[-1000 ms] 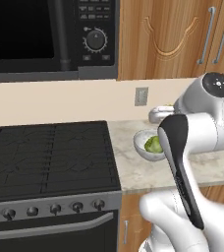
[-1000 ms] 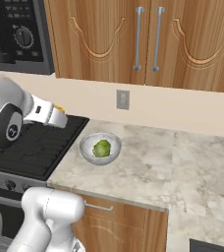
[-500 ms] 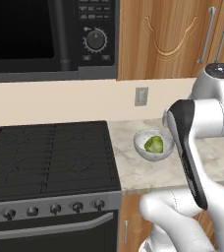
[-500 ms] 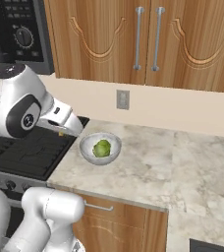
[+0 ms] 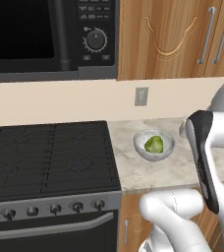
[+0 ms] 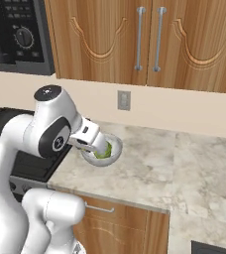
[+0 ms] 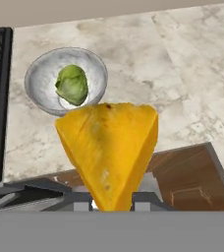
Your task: Pick the cheese from the fridge and the cheese grater from the cabinet and place them next to the salad bowl.
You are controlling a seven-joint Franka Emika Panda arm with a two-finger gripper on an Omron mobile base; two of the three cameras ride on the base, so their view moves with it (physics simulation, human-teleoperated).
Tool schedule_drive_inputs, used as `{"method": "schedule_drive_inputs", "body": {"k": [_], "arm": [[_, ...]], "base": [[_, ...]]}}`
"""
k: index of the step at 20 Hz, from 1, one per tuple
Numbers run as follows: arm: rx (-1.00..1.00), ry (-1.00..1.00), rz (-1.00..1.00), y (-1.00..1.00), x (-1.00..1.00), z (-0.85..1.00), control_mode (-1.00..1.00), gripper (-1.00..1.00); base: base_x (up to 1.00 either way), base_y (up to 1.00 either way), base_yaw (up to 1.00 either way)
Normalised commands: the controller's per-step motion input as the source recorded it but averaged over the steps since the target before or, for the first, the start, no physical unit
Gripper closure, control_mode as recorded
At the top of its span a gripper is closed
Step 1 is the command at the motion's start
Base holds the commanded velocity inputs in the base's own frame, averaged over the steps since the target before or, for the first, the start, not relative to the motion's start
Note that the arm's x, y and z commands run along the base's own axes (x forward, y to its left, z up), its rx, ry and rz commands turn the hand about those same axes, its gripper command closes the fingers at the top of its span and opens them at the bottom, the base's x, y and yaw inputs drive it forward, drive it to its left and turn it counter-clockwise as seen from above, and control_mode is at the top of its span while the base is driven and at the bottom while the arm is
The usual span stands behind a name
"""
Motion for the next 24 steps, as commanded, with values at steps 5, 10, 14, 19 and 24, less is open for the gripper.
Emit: {"method": "schedule_drive_inputs", "body": {"k": [5, 10, 14, 19, 24], "arm": [[0.06, 0.00, 0.00, -0.54, 0.12, -0.36, -1.00, 1.00], [0.06, 0.05, 0.00, -0.47, 0.23, -0.31, -1.00, 1.00], [0.06, 0.01, 0.00, -0.26, 0.27, -0.43, -1.00, 1.00], [0.09, 0.05, 0.03, -0.24, 0.45, -0.32, -1.00, 1.00], [0.08, 0.07, 0.04, -0.15, 0.40, -0.37, -1.00, 1.00]], "base": [[0.00, 0.00, 0.00], [0.00, 0.00, 0.00], [0.00, 0.00, 0.00], [0.00, 0.00, 0.00], [0.00, 0.00, 0.00]]}}
